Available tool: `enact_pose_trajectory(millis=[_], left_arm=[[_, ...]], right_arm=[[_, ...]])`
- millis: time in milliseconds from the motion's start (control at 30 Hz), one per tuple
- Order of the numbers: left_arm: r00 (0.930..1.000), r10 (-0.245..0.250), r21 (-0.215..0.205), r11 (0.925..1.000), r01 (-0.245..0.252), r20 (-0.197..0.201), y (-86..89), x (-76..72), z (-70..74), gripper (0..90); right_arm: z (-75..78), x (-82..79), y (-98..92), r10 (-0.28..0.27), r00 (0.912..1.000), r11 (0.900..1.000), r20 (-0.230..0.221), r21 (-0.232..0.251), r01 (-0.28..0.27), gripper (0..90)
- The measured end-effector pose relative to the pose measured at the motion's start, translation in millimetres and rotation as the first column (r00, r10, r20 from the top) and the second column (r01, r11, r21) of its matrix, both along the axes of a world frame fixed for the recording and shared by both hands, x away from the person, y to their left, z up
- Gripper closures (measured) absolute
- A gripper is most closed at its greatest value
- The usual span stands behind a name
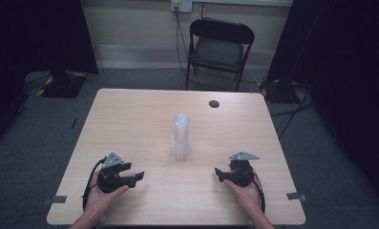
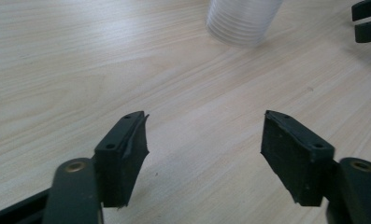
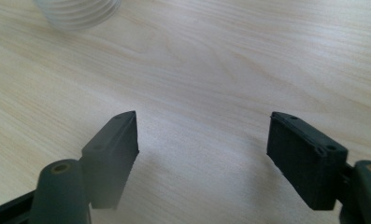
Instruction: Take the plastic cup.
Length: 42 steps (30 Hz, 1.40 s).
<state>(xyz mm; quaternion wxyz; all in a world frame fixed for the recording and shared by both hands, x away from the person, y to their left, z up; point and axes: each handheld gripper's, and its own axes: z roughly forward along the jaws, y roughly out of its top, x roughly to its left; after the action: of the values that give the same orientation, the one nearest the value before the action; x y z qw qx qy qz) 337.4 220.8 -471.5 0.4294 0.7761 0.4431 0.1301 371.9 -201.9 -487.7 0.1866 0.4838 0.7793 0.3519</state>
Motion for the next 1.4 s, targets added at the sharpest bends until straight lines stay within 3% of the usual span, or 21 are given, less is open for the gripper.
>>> enact_pose_trajectory(millis=[100, 333, 367, 533, 667, 733, 767, 800, 1000, 1033, 1067, 1100, 1133, 1200, 1233, 1333, 1400], left_arm=[[0.9999, -0.014, -0.022, 0.9997, 0.014, -0.004, 0.6, 0.4, 0.3, 26.0], [0.9998, -0.017, -0.002, 0.9999, 0.017, -0.004, -0.6, 1.2, 0.1, 25.3], [0.9999, -0.016, -0.003, 0.9999, 0.016, -0.005, -1.2, 1.5, -0.5, 25.3], [0.9996, -0.029, 0.023, 0.9993, 0.029, 0.001, -2.6, -0.3, -0.2, 25.2], [0.9991, -0.043, 0.035, 0.9985, 0.042, 0.005, -4.1, -1.4, -0.3, 25.1], [0.9990, -0.044, 0.038, 0.9984, 0.043, 0.006, -5.1, -1.8, -0.3, 24.9], [0.9989, -0.046, 0.037, 0.9983, 0.045, 0.008, -5.2, -2.2, -0.1, 24.7], [0.9987, -0.050, 0.041, 0.9979, 0.050, 0.010, -5.4, -2.8, 0.0, 24.7], [0.9981, -0.059, 0.039, 0.9975, 0.058, 0.019, -6.4, -5.9, 1.7, 24.2], [0.9981, -0.058, 0.033, 0.9978, 0.058, 0.020, -6.8, -6.0, 1.7, 24.0], [0.9981, -0.059, 0.033, 0.9977, 0.058, 0.019, -7.0, -6.1, 1.7, 24.0], [0.9979, -0.062, 0.034, 0.9975, 0.061, 0.019, -7.2, -6.3, 1.7, 23.8], [0.9974, -0.069, 0.037, 0.9969, 0.069, 0.017, -7.2, -6.4, 1.7, 23.8], [0.9969, -0.077, 0.039, 0.9963, 0.076, 0.016, -8.1, -5.9, 1.1, 23.6], [0.9973, -0.073, 0.035, 0.9968, 0.073, 0.012, -8.7, -5.9, 0.7, 23.6], [0.9969, -0.079, 0.040, 0.9961, 0.078, 0.006, -10.0, -5.8, 0.1, 23.5], [0.9966, -0.082, 0.038, 0.9959, 0.081, 0.009, -11.0, -6.6, 0.1, 23.2]], right_arm=[[1.6, -0.3, -0.5, 0.006, 1.0000, 1.000, 0.003, 0.020, -0.006, 26.0], [7.9, -2.5, 0.6, 0.039, 0.9987, 0.999, 0.032, 0.010, -0.039, 31.2], [8.6, -2.5, 0.7, 0.067, 0.9974, 0.997, 0.027, 0.029, -0.068, 33.6], [12.7, -4.7, 5.7, 0.118, 0.9922, 0.992, 0.041, 0.037, -0.119, 35.6], [15.3, -6.3, 9.6, 0.159, 0.9859, 0.987, 0.051, 0.022, -0.161, 35.9], [17.5, -7.1, 13.7, 0.203, 0.9777, 0.979, 0.055, -0.005, -0.203, 35.9], [22.5, -8.3, 17.0, 0.241, 0.9684, 0.970, 0.064, 0.001, -0.242, 35.9], [22.5, -8.3, 17.0, 0.241, 0.9684, 0.970, 0.064, 0.001, -0.242, 35.9], [44.6, -13.1, 26.8, 0.342, 0.9312, 0.938, 0.126, 0.009, -0.346, 35.0], [50.4, -12.0, 30.8, 0.374, 0.9159, 0.925, 0.146, 0.014, -0.380, 33.7], [50.4, -12.0, 30.8, 0.374, 0.9159, 0.925, 0.146, 0.014, -0.380, 33.7], [55.1, -9.9, 34.6, 0.403, 0.9020, 0.911, 0.156, 0.027, -0.411, 33.5], [55.1, -9.9, 34.6, 0.403, 0.9020, 0.911, 0.156, 0.027, -0.411, 33.5], [60.3, -4.0, 42.2, 0.440, 0.8854, 0.894, 0.149, 0.019, -0.448, 31.9], [60.3, -4.0, 42.2, 0.440, 0.8854, 0.894, 0.149, 0.019, -0.448, 31.9], [67.5, 3.1, 49.5, 0.457, 0.8732, 0.885, 0.168, 0.009, -0.465, 30.3], [72.2, 10.9, 53.0, 0.452, 0.8698, 0.884, 0.198, 0.033, -0.467, 29.4]])
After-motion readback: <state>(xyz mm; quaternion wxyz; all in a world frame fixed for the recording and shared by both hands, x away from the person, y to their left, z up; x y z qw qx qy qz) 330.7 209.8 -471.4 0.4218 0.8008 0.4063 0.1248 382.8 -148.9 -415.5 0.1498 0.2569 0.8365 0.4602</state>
